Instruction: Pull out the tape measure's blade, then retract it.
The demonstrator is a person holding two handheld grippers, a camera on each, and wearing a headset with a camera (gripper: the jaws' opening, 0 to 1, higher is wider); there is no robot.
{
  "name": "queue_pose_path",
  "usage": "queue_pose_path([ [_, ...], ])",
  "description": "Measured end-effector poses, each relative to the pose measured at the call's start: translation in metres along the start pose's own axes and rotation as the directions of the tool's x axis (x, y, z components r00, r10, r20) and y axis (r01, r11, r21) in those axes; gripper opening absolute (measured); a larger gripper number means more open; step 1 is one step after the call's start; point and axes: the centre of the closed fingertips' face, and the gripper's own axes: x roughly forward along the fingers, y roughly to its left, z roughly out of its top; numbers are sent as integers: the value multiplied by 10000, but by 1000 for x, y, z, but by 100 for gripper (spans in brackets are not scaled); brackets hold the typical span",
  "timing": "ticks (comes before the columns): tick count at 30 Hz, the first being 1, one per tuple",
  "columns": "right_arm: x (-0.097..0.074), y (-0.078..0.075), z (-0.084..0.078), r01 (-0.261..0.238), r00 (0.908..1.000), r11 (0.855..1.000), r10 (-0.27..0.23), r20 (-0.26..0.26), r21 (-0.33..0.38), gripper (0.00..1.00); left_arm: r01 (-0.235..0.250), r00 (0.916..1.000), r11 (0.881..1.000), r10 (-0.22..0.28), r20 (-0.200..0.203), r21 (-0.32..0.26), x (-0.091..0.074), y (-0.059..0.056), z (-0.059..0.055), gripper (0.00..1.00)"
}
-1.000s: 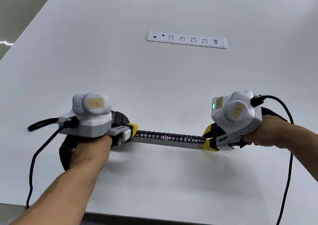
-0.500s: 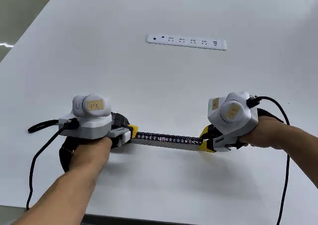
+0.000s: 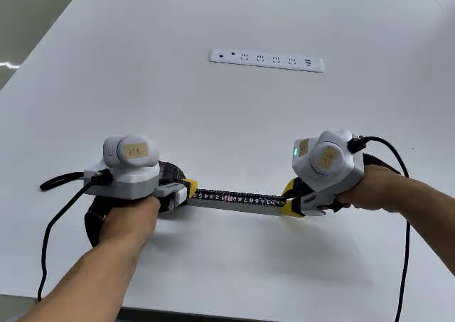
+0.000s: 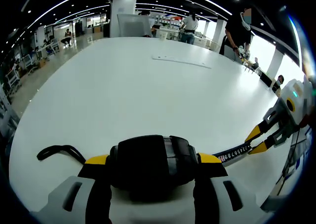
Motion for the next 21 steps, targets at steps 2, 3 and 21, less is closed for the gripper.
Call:
queue_pose_path([
  [2, 1, 0, 2, -11, 10000, 10000, 11, 11, -14, 9, 6, 10000, 10000, -6, 4, -15, 0, 0, 0, 63],
  [3, 1, 0, 2, -14, 10000, 10000, 14, 21, -18, 9, 8, 10000, 10000, -8, 4, -11, 0, 0, 0, 63],
  [21, 6, 0, 14, -69, 9999, 10000, 69, 145, -52, 9, 65, 10000, 9999, -65, -7, -84, -1, 0, 0, 63],
])
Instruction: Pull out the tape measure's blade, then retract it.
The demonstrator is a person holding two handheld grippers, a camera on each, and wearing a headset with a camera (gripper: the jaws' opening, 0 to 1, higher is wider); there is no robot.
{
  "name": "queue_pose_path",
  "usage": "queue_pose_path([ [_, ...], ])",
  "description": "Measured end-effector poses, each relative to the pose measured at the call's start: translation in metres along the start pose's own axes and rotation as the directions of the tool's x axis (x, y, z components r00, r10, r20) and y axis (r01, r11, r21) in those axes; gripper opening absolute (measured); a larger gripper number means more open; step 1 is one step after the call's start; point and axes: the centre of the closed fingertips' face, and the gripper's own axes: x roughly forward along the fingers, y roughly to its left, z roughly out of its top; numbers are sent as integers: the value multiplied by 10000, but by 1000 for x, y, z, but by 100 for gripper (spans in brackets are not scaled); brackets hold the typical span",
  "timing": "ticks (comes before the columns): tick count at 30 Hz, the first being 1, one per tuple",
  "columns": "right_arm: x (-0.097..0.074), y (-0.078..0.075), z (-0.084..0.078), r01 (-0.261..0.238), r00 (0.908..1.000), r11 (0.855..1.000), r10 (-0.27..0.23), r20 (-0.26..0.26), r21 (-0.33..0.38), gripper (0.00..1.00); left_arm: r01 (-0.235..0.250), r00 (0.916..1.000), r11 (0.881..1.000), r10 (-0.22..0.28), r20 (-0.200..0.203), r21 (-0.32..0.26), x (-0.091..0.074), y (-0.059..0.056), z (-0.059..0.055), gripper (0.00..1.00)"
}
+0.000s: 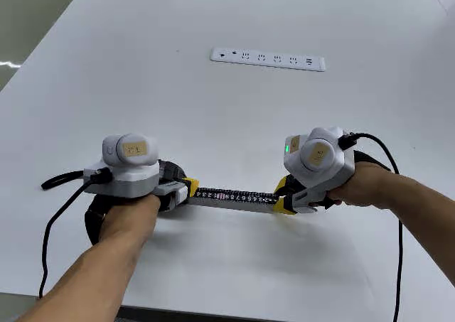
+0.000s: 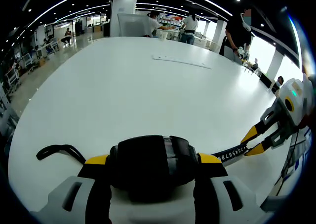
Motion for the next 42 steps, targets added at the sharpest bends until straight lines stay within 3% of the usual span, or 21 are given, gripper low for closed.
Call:
queue_pose_path([
  [42, 11, 0, 25, -96, 9998, 9999, 98, 201, -106, 10, 155, 9999, 9998, -155, -52, -83, 0, 0, 0, 63],
])
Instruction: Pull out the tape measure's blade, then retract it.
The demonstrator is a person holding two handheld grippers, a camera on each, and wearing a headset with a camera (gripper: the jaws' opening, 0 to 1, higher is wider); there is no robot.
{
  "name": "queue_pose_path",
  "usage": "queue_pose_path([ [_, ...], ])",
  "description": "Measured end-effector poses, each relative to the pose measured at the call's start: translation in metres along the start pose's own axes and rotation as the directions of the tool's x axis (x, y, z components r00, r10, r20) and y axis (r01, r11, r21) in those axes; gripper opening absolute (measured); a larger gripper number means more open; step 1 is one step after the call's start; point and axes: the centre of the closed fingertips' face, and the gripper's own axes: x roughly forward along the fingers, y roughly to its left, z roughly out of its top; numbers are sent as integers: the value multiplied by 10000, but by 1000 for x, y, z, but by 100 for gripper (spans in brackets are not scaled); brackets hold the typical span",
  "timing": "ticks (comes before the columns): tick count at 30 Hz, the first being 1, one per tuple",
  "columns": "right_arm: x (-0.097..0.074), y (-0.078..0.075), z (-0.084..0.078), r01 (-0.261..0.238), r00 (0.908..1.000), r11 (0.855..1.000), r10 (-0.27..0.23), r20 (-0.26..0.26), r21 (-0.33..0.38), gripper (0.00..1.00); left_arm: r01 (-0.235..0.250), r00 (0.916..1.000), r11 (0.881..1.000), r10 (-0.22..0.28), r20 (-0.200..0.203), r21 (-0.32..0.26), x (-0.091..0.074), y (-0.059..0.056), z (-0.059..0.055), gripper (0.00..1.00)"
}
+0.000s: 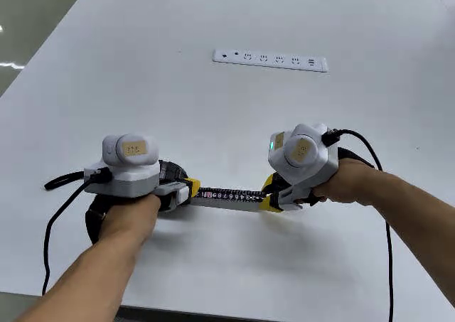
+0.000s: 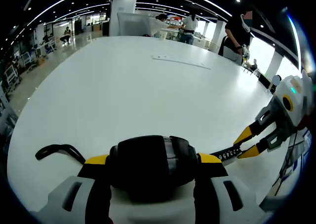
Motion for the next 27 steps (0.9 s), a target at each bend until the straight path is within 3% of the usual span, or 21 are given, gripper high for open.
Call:
queue_pose_path([
  [27, 11, 2, 20, -93, 9998, 10000, 93, 187, -18, 10, 89, 10000, 9999, -89, -23, -49, 1, 0, 0, 63],
])
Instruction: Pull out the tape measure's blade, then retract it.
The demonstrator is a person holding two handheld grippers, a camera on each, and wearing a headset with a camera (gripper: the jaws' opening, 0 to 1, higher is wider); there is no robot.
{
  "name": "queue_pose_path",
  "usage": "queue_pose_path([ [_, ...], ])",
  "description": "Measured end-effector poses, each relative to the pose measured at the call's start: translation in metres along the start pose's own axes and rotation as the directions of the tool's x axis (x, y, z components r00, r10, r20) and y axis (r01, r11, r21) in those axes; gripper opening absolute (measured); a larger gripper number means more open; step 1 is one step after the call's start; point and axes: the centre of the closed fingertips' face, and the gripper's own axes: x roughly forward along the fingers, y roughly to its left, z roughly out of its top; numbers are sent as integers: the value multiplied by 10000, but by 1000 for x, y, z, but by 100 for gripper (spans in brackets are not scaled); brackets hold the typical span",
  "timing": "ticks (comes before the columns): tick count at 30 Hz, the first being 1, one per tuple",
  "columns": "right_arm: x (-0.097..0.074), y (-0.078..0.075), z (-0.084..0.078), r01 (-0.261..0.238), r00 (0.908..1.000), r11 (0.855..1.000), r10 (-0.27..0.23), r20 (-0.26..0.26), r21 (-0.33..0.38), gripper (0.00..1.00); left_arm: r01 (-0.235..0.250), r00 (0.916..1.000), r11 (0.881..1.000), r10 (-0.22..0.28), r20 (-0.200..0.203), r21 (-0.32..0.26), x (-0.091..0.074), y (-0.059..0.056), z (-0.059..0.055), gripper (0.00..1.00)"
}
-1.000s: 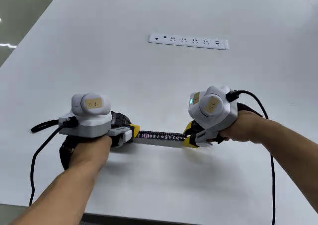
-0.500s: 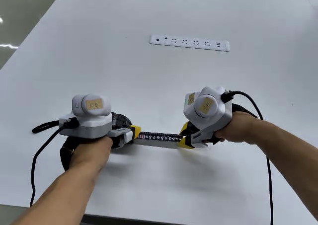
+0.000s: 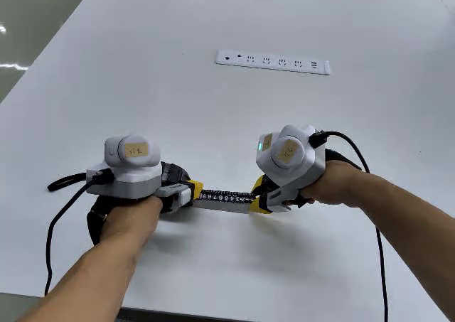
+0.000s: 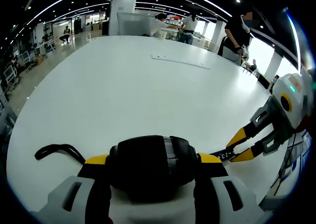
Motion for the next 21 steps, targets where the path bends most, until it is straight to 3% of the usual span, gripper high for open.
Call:
queue_pose_path([
  [21, 12, 1, 21, -95, 9995, 9999, 97, 295, -79, 10, 47, 10000, 10000, -47, -6, -68, 0, 1, 0, 63],
])
